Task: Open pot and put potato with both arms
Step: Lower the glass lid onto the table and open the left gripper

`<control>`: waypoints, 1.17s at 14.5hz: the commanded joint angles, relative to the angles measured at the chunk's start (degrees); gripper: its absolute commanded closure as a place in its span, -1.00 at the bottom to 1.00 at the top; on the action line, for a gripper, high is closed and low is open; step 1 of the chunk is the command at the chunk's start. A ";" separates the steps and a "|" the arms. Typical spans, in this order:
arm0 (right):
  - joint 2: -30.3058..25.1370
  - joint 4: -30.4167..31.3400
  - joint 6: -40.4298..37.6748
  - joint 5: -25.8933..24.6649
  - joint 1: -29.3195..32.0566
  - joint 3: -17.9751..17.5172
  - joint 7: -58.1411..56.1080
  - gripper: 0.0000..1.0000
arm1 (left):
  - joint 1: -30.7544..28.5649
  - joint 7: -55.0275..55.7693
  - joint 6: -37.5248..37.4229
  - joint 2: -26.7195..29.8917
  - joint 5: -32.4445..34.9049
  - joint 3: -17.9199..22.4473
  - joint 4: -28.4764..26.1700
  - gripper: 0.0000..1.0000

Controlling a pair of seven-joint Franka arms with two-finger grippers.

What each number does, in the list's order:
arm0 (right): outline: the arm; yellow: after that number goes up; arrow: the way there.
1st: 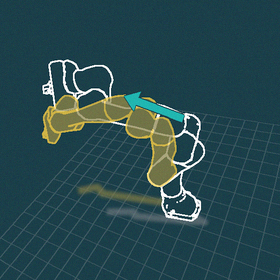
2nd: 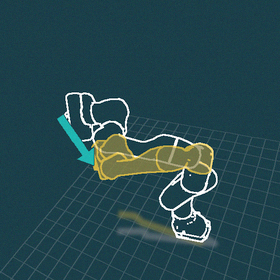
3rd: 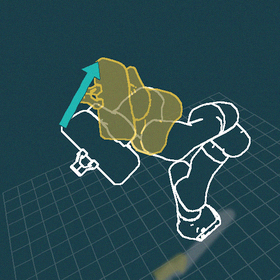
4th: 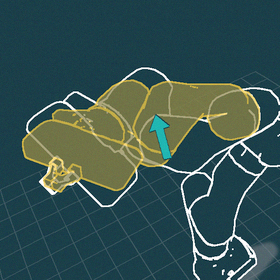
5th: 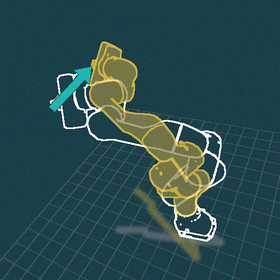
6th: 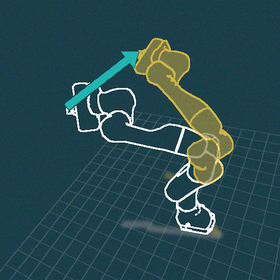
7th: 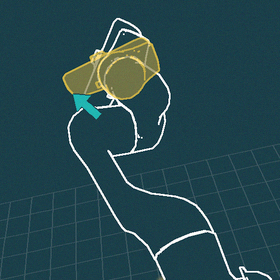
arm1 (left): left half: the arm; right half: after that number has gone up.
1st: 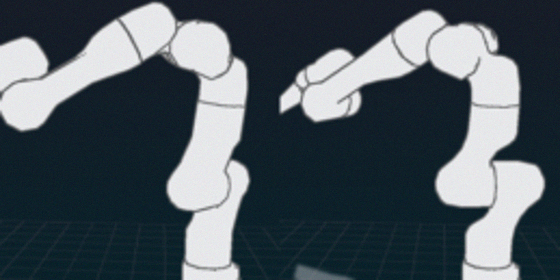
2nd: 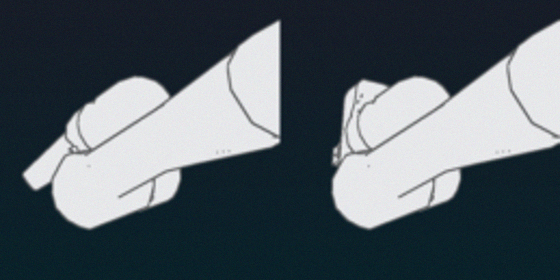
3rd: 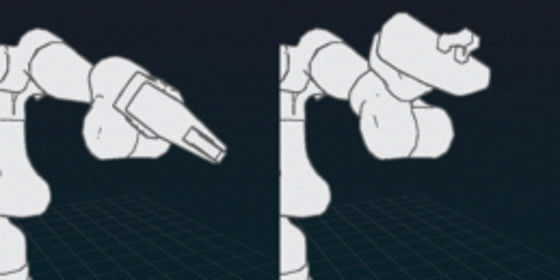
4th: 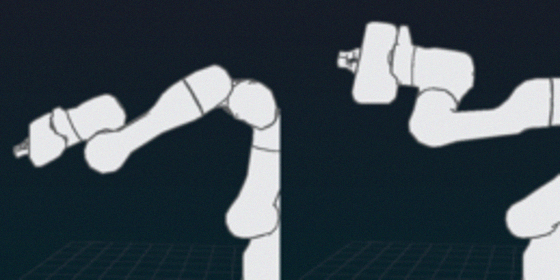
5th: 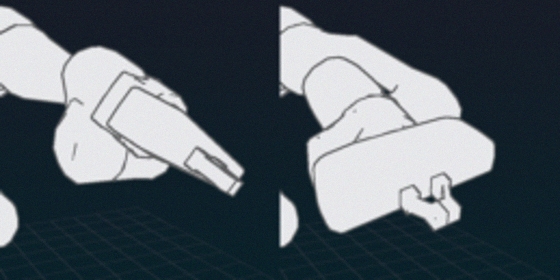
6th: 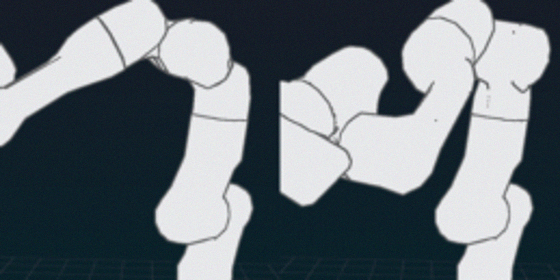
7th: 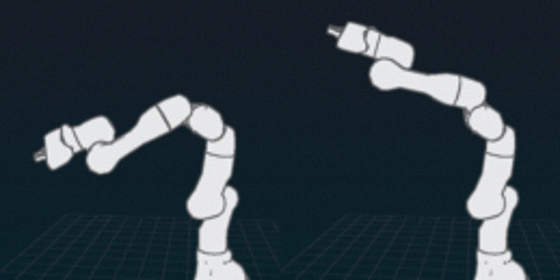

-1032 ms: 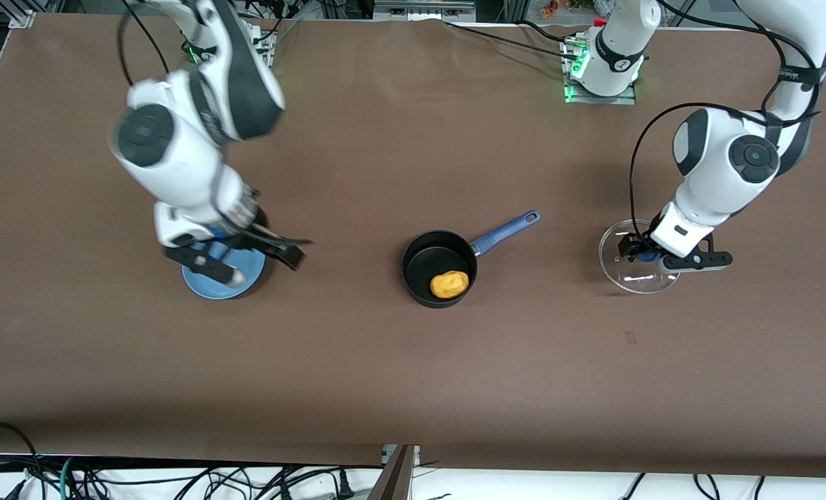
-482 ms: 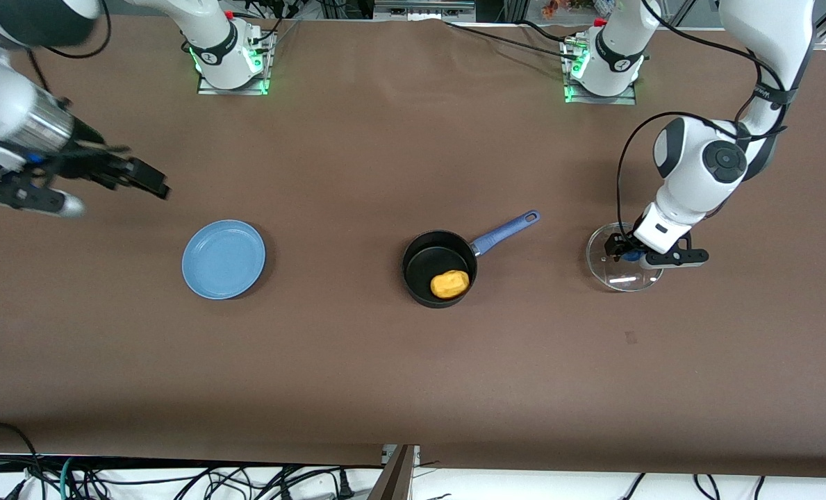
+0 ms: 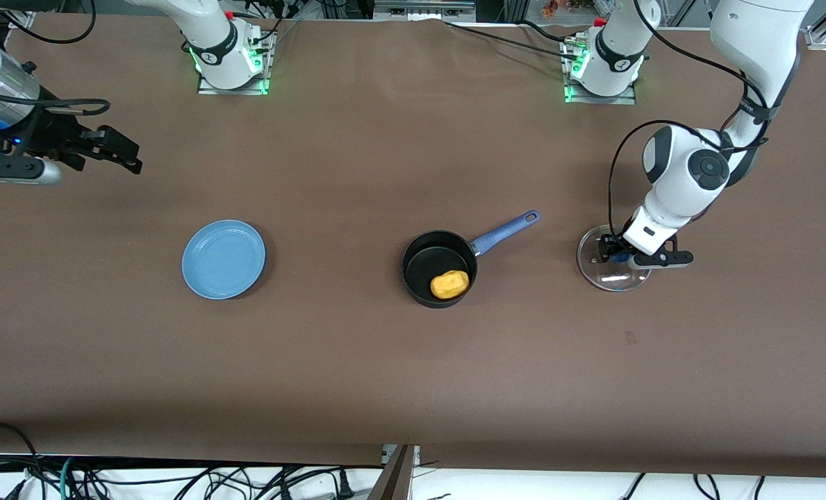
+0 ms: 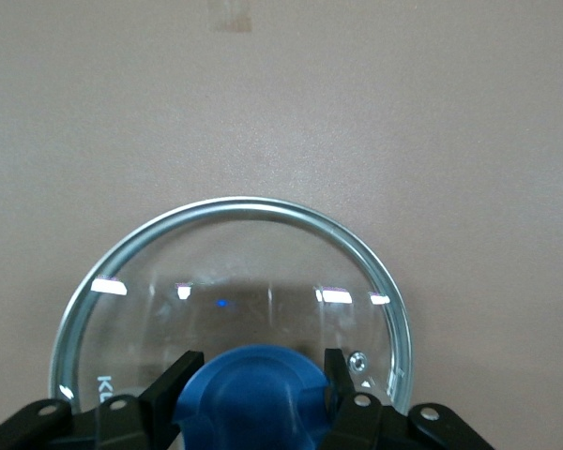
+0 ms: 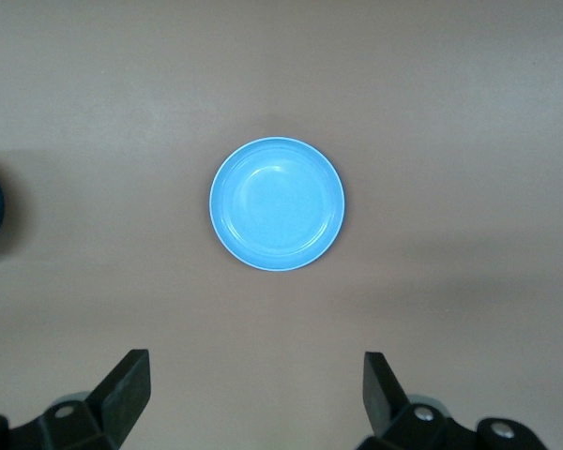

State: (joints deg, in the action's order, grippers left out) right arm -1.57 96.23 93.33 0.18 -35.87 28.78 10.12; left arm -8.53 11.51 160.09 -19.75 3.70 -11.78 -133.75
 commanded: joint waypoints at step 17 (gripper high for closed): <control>0.87 -1.57 -0.08 -1.23 33.76 -32.03 -1.16 -1.00 | -0.35 -2.10 -23.47 10.07 -2.99 -1.49 10.33 -0.73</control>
State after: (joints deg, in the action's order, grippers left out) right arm -1.09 95.89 93.53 -0.04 -2.61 -2.23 9.91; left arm -8.55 10.93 144.22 -12.00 3.40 -12.44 -127.04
